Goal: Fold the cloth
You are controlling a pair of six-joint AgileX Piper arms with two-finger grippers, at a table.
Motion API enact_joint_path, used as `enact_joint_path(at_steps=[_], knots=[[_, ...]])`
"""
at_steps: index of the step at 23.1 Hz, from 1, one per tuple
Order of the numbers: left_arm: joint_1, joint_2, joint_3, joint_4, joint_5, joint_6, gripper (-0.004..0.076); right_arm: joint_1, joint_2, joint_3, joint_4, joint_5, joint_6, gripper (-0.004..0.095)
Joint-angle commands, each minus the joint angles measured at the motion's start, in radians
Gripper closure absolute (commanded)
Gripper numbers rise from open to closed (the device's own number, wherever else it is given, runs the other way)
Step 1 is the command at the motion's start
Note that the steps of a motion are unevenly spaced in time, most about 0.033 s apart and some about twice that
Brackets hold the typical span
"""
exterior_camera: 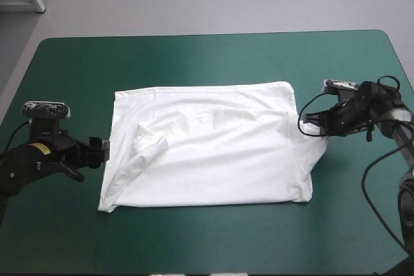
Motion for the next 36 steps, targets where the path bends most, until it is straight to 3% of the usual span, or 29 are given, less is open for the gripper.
enact_joint_path(at_steps=[1,5,10,16,18,19,21,22,25,32,36], knots=[[-0.001,-0.012,-0.034,-0.018,-0.041,-0.009,0.0129,-0.002,-0.114,-0.021,0.048,-0.034,-0.015,0.0923],[-0.001,-0.012,-0.034,-0.018,-0.041,-0.005,0.0129,0.071,-0.151,-0.021,0.174,-0.035,-0.101,0.0923],[-0.001,-0.012,-0.034,-0.018,-0.04,-0.001,0.0153,0.309,-0.145,-0.021,0.166,-0.116,-0.103,0.0923],[-0.001,-0.012,-0.034,-0.018,-0.015,0.008,0.0154,0.393,-0.108,-0.021,0.15,-0.156,-0.104,0.0884],[-0.001,-0.012,-0.034,-0.018,-0.01,0.012,0.0154,0.395,-0.07,-0.021,0.157,-0.147,-0.11,0.0691],[-0.001,-0.012,-0.034,-0.018,-0.01,0.015,0.0154,0.395,-0.055,-0.021,0.166,-0.143,-0.117,0.0478],[-0.001,-0.012,-0.034,-0.018,-0.01,0.023,0.0154,0.395,-0.049,-0.021,0.163,-0.152,-0.118,0.0175],[-0.001,-0.012,-0.034,-0.018,-0.01,0.026,0.0154,0.395,-0.051,-0.021,0.159,-0.152,-0.118,0.0127],[-0.001,-0.012,-0.034,-0.02,-0.005,0.026,0.0154,0.395,-0.103,-0.024,0.12,-0.086,-0.102,0.0142],[-0.001,-0.012,-0.097,-0.022,0.155,0.033,0.0154,0.395,-0.24,-0.022,0.073,0.182,-0.092,0.0262],[-0.001,-0.012,-0.105,-0.026,0.254,0.048,0.0164,0.395,-0.325,-0.022,0.032,0.309,-0.047,0.0283]])
